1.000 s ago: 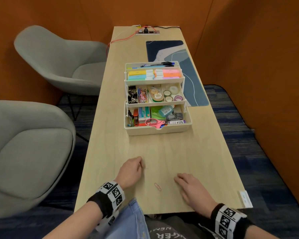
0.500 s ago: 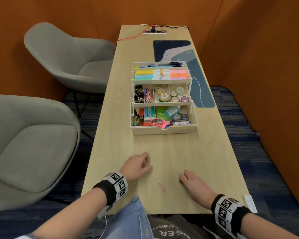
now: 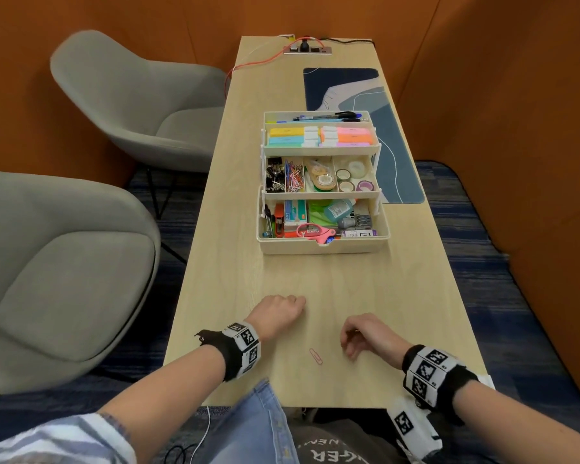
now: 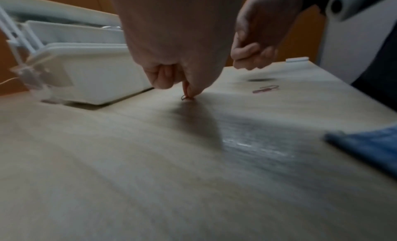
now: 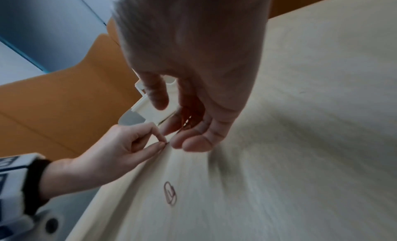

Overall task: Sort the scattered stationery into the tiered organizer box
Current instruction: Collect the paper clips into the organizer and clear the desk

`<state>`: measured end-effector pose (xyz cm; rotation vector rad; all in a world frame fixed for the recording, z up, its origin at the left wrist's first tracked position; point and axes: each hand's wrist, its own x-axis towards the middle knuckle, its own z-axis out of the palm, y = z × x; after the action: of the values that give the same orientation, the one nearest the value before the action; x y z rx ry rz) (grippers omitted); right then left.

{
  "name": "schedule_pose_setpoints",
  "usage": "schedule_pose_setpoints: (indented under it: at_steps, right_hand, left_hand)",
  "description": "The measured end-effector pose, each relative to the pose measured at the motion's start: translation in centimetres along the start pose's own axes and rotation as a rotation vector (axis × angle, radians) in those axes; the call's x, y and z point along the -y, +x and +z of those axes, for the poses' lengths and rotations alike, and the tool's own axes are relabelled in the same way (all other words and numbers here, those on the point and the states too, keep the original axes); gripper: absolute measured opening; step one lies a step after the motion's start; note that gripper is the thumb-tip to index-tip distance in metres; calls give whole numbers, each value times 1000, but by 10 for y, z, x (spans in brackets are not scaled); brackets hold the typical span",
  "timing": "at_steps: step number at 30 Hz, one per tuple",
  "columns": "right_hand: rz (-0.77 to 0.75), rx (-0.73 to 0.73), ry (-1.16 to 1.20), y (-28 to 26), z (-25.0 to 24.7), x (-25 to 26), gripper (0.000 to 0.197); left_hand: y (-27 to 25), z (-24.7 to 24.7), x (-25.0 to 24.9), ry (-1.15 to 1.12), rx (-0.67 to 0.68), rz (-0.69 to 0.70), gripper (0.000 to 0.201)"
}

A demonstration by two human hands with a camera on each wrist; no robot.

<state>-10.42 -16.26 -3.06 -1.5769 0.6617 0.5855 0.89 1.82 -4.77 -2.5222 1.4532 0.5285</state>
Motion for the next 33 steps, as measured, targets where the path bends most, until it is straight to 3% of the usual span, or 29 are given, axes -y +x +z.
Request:
schedule_pose_setpoints:
  at_steps: [1, 3, 7, 9, 17, 21, 23, 25, 29, 33]
  right_hand:
    - [16, 10, -51, 0, 3, 3, 37]
    - [-34, 8, -378, 2, 10, 5, 43]
    - [-162, 83, -1037, 5, 29, -2, 43]
    - [-199, 76, -1217, 7, 39, -4, 43]
    - [-130, 140, -1387, 12, 52, 8, 28]
    - [-129, 188, -1467, 12, 52, 15, 29]
    - [-121, 204, -1427, 11, 48, 19, 34]
    - [-84, 215, -1229, 9, 39, 21, 33]
    - [-70, 101, -498, 2, 7, 22, 31]
    - [-89, 22, 48, -5, -21, 38, 35]
  left_hand:
    - [1, -2, -1, 10, 3, 1, 28]
    - [3, -5, -2, -22, -6, -28, 25]
    - [0, -2, -2, -280, -32, -117, 24]
    - [-5, 1, -2, -359, -48, -151, 24]
    - [-19, 1, 8, -538, -33, -308, 11]
    - [-19, -2, 9, -688, -10, -357, 19]
    - [-18, -6, 10, -809, -26, -376, 27]
    - [-18, -12, 12, -899, -72, -382, 32]
    - [-10, -37, 28, -1102, -220, -406, 33]
    - [13, -88, 51, -1572, -336, -411, 39]
